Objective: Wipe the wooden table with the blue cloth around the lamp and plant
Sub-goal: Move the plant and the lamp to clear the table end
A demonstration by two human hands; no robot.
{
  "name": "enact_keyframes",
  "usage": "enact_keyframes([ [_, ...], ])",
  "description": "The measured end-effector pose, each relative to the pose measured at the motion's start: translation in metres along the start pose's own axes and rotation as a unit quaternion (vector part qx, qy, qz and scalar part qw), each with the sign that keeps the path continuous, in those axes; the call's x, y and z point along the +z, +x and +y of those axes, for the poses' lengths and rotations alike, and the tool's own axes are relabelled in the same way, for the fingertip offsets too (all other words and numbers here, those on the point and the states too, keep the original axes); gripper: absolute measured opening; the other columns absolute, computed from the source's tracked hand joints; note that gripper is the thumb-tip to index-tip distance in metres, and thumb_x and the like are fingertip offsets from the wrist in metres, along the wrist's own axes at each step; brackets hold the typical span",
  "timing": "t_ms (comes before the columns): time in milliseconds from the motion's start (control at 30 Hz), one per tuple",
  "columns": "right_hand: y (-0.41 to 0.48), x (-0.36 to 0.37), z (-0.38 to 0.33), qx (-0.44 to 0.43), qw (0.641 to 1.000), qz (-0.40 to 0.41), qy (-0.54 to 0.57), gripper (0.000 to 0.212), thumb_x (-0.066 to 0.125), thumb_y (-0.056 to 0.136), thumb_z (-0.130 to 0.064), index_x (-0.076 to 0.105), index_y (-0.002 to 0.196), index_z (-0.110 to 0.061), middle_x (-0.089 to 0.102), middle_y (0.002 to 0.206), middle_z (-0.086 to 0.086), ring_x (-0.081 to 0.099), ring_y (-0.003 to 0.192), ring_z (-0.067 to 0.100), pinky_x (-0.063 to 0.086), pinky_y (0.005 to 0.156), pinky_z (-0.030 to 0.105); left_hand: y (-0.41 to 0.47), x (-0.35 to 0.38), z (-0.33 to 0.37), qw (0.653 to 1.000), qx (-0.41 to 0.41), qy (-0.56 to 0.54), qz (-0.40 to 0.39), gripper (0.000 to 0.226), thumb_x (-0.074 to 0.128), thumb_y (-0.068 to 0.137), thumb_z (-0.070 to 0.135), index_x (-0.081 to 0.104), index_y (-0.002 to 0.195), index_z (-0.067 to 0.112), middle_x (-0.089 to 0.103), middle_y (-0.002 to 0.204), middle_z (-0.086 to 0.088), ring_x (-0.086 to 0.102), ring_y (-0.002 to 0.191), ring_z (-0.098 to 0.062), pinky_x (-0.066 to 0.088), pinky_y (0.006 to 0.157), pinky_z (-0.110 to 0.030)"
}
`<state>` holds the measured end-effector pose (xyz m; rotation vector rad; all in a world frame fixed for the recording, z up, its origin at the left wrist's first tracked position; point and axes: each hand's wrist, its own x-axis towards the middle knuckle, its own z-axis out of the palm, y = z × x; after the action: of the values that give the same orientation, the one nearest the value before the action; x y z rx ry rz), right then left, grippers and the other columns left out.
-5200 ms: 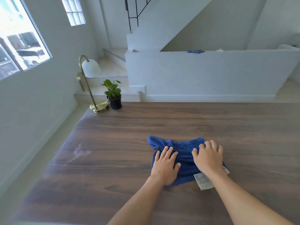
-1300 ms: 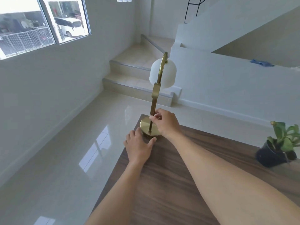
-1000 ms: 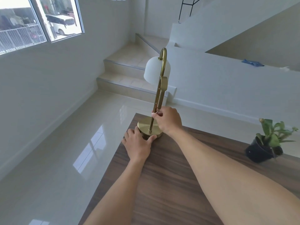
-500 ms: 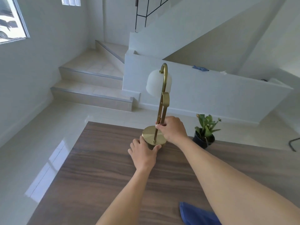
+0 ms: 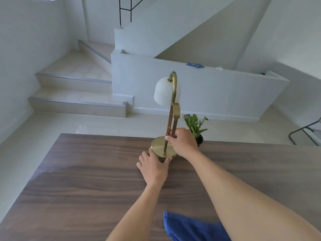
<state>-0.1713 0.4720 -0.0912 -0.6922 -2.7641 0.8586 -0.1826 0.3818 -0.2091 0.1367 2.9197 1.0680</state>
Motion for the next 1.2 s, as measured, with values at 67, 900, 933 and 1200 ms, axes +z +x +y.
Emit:
enact_keyframes([
  [67,0.001,0.002,0.007,0.001,1.000,0.001,0.011,0.017,0.061,0.092,-0.031,0.074,0.098,-0.022,0.072,0.091,-0.006,0.066,0.083,0.015,0.056,0.079,0.036,0.000,0.004,0.002,1.000,-0.002,0.016,0.003,0.074,0.058,0.078,0.068,0.048,0.129,0.016,0.051,0.118,-0.005,0.042,0.112,-0.026,0.032,0.098,-0.040],
  [900,-0.039,-0.004,0.055,0.039,0.997,-0.018,0.062,0.023,0.049,0.097,-0.035,0.066,0.085,-0.026,0.071,0.076,-0.010,0.062,0.063,0.007,0.053,0.068,0.030,-0.016,-0.031,-0.021,0.988,0.099,-0.053,-0.109,0.018,0.053,0.090,0.033,0.054,0.077,0.022,0.062,0.077,0.007,0.059,0.075,-0.019,0.050,0.068,-0.035],
  [933,-0.048,-0.008,0.063,0.046,0.997,-0.020,0.051,0.023,0.049,0.096,-0.035,0.066,0.084,-0.027,0.071,0.075,-0.010,0.062,0.064,0.007,0.053,0.067,0.030,-0.020,-0.035,-0.022,0.981,0.124,-0.049,-0.138,0.020,0.053,0.090,0.036,0.053,0.076,0.023,0.062,0.077,0.007,0.059,0.075,-0.020,0.051,0.067,-0.034],
  [1200,-0.126,-0.052,0.123,0.144,0.964,-0.202,-0.097,0.025,0.056,0.093,-0.036,0.070,0.085,-0.017,0.074,0.082,-0.001,0.066,0.069,0.011,0.054,0.075,0.031,-0.073,-0.043,-0.021,0.916,0.267,0.031,-0.299,0.041,0.054,0.076,0.072,0.062,0.075,0.032,0.063,0.077,0.015,0.061,0.080,-0.012,0.049,0.071,-0.031],
])
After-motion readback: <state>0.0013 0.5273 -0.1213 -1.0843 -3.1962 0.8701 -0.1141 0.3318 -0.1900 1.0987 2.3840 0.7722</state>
